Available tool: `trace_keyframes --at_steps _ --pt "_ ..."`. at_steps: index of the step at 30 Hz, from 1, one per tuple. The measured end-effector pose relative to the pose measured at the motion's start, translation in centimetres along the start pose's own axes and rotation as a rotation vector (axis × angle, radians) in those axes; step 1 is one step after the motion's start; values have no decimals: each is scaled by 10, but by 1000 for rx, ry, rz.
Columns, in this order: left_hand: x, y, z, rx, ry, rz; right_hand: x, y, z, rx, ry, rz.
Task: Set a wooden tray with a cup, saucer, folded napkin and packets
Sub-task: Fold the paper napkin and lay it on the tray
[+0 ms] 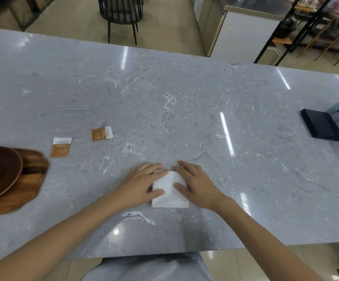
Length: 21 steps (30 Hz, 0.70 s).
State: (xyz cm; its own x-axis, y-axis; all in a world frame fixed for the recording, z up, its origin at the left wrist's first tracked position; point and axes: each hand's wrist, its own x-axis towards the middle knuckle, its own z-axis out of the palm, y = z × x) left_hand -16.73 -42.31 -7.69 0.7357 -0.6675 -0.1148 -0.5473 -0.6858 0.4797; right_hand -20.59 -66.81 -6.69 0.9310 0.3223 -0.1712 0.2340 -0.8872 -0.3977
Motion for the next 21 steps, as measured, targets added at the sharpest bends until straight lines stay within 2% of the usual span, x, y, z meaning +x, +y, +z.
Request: trace_keyframes --at_steps 7,12,15,17,21 --pt "2 1 -4 -139 29 -41 2 12 -9 121 -66 27" --pt "25 5 -29 -258 -153 -186 19 9 -27 101 -203 82" --pt "32 8 -38 -301 -228 -194 25 5 -36 83 -250 59" --pt "28 10 -38 -281 -199 -162 22 3 -38 107 -238 45" --pt "6 13 -26 -319 -11 -101 -1 -3 -32 288 -102 86"
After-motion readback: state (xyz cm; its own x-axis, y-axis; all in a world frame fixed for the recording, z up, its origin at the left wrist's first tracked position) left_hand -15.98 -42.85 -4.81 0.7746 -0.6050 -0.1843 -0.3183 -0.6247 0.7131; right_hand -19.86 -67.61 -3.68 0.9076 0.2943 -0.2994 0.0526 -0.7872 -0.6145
